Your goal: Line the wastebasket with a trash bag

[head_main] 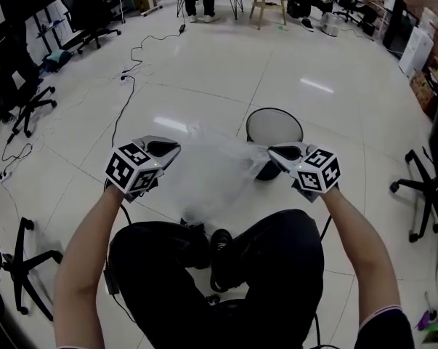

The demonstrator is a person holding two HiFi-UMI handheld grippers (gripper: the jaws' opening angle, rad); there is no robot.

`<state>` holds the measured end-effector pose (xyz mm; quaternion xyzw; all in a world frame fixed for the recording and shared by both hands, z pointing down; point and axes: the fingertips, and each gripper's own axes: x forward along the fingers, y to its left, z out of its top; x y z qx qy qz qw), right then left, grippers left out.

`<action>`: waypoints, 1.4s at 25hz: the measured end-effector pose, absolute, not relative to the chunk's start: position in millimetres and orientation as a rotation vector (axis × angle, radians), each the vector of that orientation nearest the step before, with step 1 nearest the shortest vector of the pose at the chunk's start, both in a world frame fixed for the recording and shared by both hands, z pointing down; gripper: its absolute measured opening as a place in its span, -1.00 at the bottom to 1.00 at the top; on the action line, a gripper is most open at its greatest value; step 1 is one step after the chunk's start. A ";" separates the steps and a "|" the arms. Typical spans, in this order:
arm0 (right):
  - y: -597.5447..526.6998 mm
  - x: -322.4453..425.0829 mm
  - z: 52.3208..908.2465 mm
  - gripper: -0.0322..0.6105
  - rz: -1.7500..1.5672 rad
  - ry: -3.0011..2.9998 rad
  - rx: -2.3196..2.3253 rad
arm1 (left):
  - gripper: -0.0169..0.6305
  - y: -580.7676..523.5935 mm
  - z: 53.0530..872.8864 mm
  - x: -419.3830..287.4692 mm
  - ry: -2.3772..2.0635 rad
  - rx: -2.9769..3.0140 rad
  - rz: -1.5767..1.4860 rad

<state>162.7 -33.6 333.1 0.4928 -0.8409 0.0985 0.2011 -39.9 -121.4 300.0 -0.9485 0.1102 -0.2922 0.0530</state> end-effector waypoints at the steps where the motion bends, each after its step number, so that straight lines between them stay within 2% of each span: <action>1: -28.3 170.6 333.2 -0.89 0.282 -2.340 1.393 | -0.91 -117.5 299.4 -31.4 0.305 -2.879 -0.892; 16: 54.1 228.7 357.1 -0.89 0.398 -2.258 1.454 | -0.91 -70.0 323.2 44.8 0.081 -2.847 -0.986; 35: 89.6 296.9 400.6 -0.89 0.545 -2.215 1.481 | -0.91 -51.7 364.2 127.3 -0.074 -2.827 -1.092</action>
